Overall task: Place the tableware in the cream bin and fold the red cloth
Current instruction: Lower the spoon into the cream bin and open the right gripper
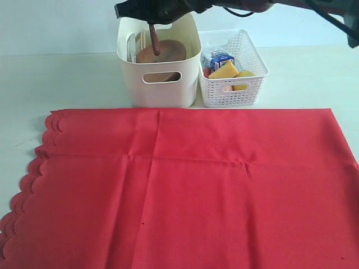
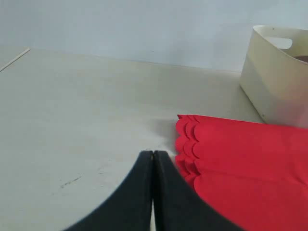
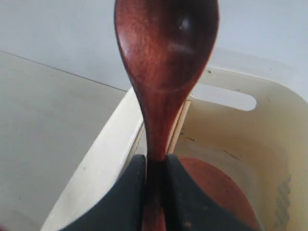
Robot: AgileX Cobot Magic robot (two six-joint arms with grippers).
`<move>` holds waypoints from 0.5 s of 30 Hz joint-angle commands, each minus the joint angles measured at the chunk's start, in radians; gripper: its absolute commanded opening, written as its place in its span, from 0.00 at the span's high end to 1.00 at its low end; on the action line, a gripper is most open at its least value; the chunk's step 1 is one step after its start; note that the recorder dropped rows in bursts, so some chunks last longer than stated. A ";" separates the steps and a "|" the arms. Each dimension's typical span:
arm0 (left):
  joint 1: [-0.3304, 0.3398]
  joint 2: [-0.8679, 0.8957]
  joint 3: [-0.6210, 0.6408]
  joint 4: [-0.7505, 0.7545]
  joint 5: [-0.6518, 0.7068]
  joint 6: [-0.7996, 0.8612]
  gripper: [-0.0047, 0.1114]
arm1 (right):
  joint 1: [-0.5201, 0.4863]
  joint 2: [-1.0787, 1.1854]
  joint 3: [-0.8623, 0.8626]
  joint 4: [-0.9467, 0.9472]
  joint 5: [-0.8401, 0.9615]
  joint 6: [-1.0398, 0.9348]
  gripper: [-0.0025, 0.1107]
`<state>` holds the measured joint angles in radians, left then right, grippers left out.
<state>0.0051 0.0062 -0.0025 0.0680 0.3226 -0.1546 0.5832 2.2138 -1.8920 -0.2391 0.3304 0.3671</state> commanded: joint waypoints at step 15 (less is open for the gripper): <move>-0.006 -0.006 0.003 -0.001 -0.004 -0.002 0.95 | -0.004 -0.109 0.000 -0.031 0.442 -0.021 0.69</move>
<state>0.0051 0.0062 -0.0025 0.0680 0.3226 -0.1546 0.5832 2.1703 -1.8920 -0.2521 0.6924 0.3691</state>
